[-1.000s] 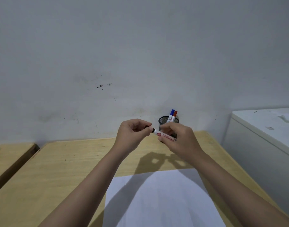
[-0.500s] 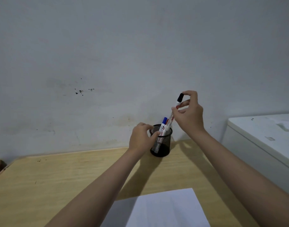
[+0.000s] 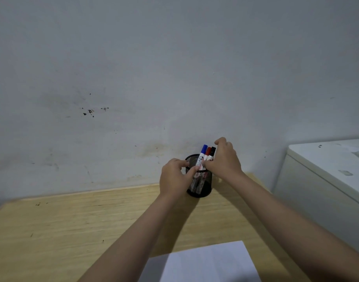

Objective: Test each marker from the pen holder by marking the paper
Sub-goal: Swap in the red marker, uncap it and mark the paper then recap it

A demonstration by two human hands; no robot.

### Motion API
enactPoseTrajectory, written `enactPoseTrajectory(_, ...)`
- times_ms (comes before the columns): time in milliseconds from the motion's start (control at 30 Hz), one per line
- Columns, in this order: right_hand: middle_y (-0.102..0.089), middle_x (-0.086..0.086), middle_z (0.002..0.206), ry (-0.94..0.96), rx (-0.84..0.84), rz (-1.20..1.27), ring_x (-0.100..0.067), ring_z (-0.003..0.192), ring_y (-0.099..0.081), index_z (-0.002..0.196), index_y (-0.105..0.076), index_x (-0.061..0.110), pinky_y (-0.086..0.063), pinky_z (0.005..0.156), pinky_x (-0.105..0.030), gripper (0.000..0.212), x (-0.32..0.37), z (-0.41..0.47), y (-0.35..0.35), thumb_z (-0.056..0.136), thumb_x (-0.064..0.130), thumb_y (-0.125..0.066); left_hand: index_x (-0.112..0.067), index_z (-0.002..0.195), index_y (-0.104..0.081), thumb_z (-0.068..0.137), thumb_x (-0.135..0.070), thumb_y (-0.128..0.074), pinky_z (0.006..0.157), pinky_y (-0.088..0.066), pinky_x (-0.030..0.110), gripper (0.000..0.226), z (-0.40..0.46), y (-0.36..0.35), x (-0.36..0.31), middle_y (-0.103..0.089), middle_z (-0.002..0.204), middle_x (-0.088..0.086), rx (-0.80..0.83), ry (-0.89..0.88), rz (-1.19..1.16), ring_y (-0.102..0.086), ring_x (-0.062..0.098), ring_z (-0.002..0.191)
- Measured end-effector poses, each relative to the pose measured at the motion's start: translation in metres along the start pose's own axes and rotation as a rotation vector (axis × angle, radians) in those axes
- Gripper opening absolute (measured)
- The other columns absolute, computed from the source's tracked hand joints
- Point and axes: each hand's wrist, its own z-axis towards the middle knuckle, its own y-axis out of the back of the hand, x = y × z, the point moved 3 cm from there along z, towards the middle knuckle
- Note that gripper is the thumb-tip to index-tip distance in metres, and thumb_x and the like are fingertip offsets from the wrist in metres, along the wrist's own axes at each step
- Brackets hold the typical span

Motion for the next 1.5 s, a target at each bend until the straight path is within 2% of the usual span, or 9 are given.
enactPoseTrajectory(100,-0.048,-0.014,0.12,0.022,-0.042,-0.158,-0.033,0.112,-0.048,0.123,-0.049,0.015,-0.042,0.087,-0.042,0.058,0.004,0.004,0.001,0.075,0.04,-0.071,-0.009,0.096,-0.071,0.075,-0.039,-0.072,0.075,-0.049,0.029,0.037,0.0,-0.001,0.0,-0.069,0.098,0.004,-0.006,0.002,0.005,-0.063,0.018,0.092)
enactPoseTrajectory(433,-0.058,0.0,0.096,0.24,-0.144,-0.183,-0.025,0.1,-0.047,0.082,-0.068,0.021,-0.031,0.08,-0.035,0.017,0.029,0.004,0.015,0.075,0.036,-0.069,-0.011,0.095,-0.07,0.078,-0.045,-0.066,0.077,-0.053,0.041,0.038,0.0,0.0,-0.005,-0.067,0.102,0.004,0.038,-0.002,0.111,-0.062,0.021,0.095)
enactPoseTrajectory(600,-0.069,0.004,0.083,0.332,-0.058,0.177,-0.015,0.076,-0.063,0.08,-0.069,0.016,-0.053,0.077,-0.04,0.01,0.051,-0.016,0.04,0.071,0.019,-0.074,-0.01,0.108,-0.062,0.084,-0.039,-0.059,0.084,-0.051,0.042,0.037,-0.015,0.011,-0.016,-0.064,0.113,0.007,0.112,0.001,0.134,-0.058,0.026,0.106)
enactPoseTrajectory(733,-0.069,-0.007,0.086,0.381,-0.285,0.421,-0.01,0.069,-0.067,0.088,-0.071,0.011,-0.054,0.069,-0.021,0.017,0.052,-0.034,0.073,0.073,0.005,-0.073,-0.016,0.115,-0.055,0.085,-0.029,-0.061,0.085,-0.048,0.034,0.033,-0.033,0.022,-0.027,-0.063,0.11,0.002,0.081,0.017,-0.113,-0.059,0.017,0.1)
enactPoseTrajectory(833,-0.069,-0.006,0.081,0.358,-0.379,0.561,-0.016,0.071,-0.069,0.08,-0.069,0.014,-0.055,0.068,-0.023,0.013,0.045,-0.059,0.091,0.072,0.006,-0.076,-0.024,0.109,-0.054,0.088,-0.022,-0.059,0.075,-0.047,0.019,0.021,-0.048,0.039,-0.045,-0.066,0.101,-0.002,0.053,0.039,-0.423,-0.064,0.007,0.091)
enactPoseTrajectory(1067,-0.067,-0.007,0.074,0.337,-0.276,0.837,-0.018,0.076,-0.068,0.066,-0.065,0.011,-0.058,0.071,-0.03,0.02,0.041,-0.149,0.083,0.068,-0.004,-0.078,-0.014,0.1,-0.062,0.086,-0.01,-0.062,0.062,-0.049,0.013,0.015,-0.088,0.074,-0.087,-0.068,0.082,0.006,0.05,0.034,-0.789,-0.065,0.003,0.068)
enactPoseTrajectory(1333,-0.07,-0.006,0.073,0.272,-0.247,0.859,-0.005,0.064,-0.063,0.071,-0.069,0.02,-0.051,0.062,-0.018,0.016,0.055,-0.177,0.094,0.078,0.006,-0.073,-0.023,0.077,-0.053,0.081,-0.004,-0.063,0.06,-0.048,0.015,0.022,-0.119,0.117,-0.093,-0.069,0.088,0.001,-0.045,-0.144,-0.424,-0.063,0.007,0.074)
enactPoseTrajectory(1433,-0.066,-0.021,0.071,0.15,-0.156,0.899,-0.014,0.062,-0.056,0.076,-0.07,0.016,-0.05,0.061,-0.032,0.007,0.068,-0.178,0.091,0.082,0.02,-0.07,-0.018,0.082,-0.049,0.083,-0.004,-0.059,0.063,-0.051,0.023,0.016,-0.13,0.126,-0.095,-0.062,0.08,-0.003,0.016,-0.285,-0.243,-0.06,0.012,0.076)
enactPoseTrajectory(1500,-0.058,-0.026,0.068,0.115,-0.061,0.911,-0.02,0.061,-0.051,0.081,-0.068,0.001,-0.045,0.057,-0.035,0.025,0.076,-0.181,0.085,0.084,0.026,-0.067,-0.018,0.086,-0.047,0.083,-0.007,-0.059,0.066,-0.053,0.028,0.016,-0.137,0.129,-0.095,-0.06,0.082,-0.006,0.067,-0.346,-0.165,-0.061,0.015,0.078)
